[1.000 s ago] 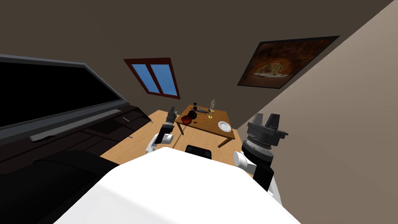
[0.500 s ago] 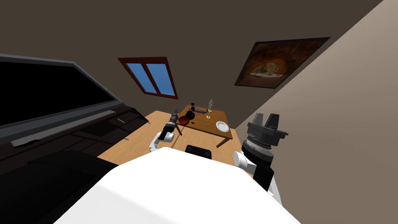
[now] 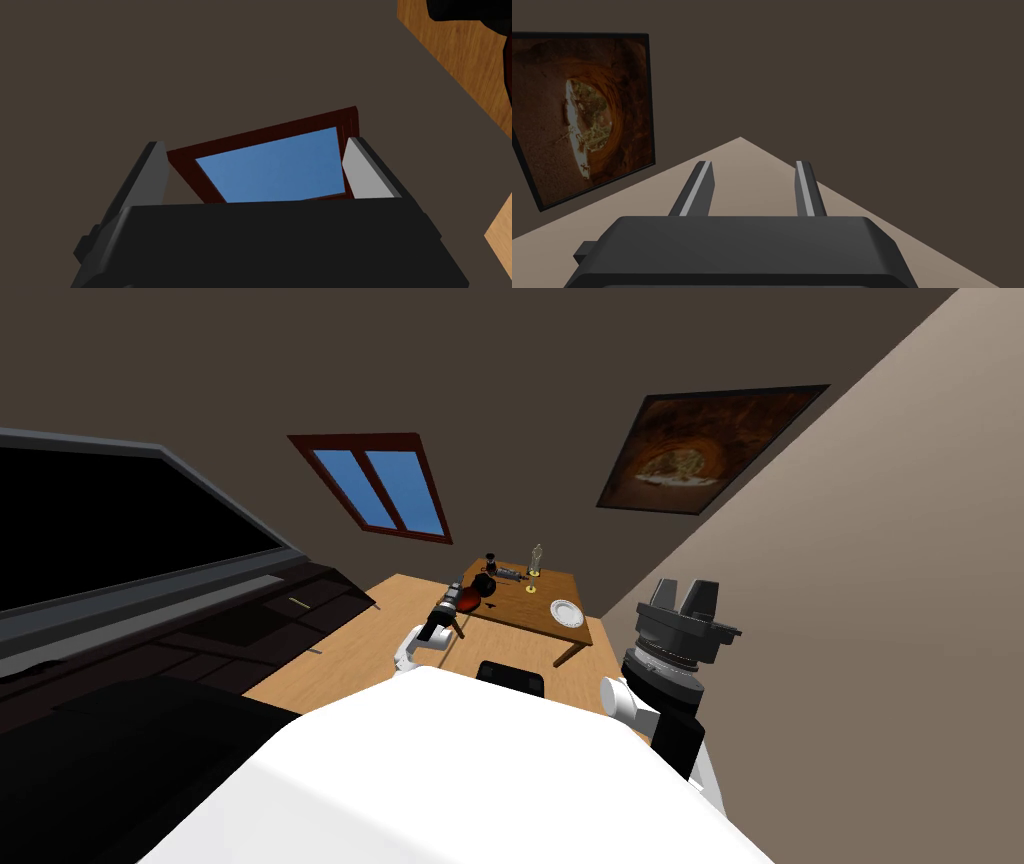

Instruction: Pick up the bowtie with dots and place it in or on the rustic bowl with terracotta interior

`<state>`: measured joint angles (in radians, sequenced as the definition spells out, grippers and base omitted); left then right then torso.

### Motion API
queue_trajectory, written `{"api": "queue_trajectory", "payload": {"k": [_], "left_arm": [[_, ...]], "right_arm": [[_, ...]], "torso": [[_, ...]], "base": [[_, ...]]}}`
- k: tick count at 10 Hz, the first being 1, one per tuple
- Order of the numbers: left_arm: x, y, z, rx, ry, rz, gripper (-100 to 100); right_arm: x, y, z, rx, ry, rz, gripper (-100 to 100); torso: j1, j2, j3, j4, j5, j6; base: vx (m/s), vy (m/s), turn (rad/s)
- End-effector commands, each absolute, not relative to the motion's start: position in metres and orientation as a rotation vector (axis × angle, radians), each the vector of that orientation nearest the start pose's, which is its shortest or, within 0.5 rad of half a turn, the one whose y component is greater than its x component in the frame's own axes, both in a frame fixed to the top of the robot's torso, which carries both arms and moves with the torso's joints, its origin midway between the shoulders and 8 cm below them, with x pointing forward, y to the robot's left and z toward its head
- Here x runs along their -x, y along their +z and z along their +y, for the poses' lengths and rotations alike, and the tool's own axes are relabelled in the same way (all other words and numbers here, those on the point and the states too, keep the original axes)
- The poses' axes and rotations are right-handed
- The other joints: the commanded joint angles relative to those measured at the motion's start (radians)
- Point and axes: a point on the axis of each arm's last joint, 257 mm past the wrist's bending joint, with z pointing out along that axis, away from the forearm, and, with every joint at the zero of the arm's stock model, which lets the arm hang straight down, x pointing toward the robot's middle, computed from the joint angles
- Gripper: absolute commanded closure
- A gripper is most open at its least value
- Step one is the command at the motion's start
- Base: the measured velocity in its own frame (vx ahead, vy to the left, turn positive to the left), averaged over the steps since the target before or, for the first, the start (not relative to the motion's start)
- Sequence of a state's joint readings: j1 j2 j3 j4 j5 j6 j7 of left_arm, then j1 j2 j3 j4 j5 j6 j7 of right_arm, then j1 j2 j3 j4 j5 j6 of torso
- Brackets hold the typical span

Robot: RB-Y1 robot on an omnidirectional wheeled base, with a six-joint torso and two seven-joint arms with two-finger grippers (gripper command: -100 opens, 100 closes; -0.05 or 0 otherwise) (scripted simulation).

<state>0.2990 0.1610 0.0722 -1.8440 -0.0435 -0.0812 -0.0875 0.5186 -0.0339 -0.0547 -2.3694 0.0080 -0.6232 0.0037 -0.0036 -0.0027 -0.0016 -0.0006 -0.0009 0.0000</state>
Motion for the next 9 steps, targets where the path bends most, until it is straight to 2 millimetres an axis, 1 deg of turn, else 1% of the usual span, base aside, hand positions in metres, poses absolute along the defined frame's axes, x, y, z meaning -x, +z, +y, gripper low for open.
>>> {"api": "queue_trajectory", "payload": {"k": [1,2,3,4,5,6,8,9], "left_arm": [[-0.467,-0.221,0.336,1.016,-0.875,1.269,-100],[-0.466,-0.227,0.337,1.026,-0.869,1.278,-100],[-0.470,-0.240,0.339,1.044,-0.845,1.309,-100],[-0.470,-0.245,0.340,1.052,-0.840,1.315,-100],[-0.473,-0.262,0.344,1.078,-0.810,1.354,-100],[-0.473,-0.262,0.344,1.078,-0.810,1.354,-100],[-0.479,-0.290,0.350,1.119,-0.753,1.422,-100],[-0.480,-0.309,0.354,1.146,-0.719,1.462,-100]], "right_arm": [[-0.298,0.079,-0.280,-0.455,1.279,0.513,0],[-0.298,0.079,-0.280,-0.455,1.279,0.513,0],[-0.298,0.079,-0.280,-0.455,1.279,0.513,0],[-0.298,0.079,-0.280,-0.455,1.279,0.513,0],[-0.298,0.079,-0.280,-0.455,1.279,0.513,0],[-0.298,0.079,-0.280,-0.455,1.279,0.513,0],[-0.298,0.079,-0.280,-0.455,1.279,0.513,0],[-0.298,0.079,-0.280,-0.455,1.279,0.513,0]], "torso": [[0.000,0.000,0.000,0.000,0.000,0.000],[-0.001,-0.001,-0.001,0.000,0.000,0.000],[0.000,0.000,0.000,0.000,0.000,0.000],[0.000,0.000,0.000,0.000,0.000,0.000],[0.001,0.001,0.001,0.000,0.000,0.000],[0.001,0.002,0.001,0.000,0.000,0.000],[0.001,0.001,0.001,0.000,0.000,0.000],[0.000,0.000,0.000,0.000,0.000,0.000]], "base": [[0.061,-0.073,-0.058],[0.044,-0.052,-0.013],[0.031,-0.050,-0.031],[0.017,-0.039,-0.017],[0.014,-0.044,-0.042],[0.019,-0.038,-0.019],[0.036,-0.056,-0.050],[0.061,-0.084,-0.061]]}}
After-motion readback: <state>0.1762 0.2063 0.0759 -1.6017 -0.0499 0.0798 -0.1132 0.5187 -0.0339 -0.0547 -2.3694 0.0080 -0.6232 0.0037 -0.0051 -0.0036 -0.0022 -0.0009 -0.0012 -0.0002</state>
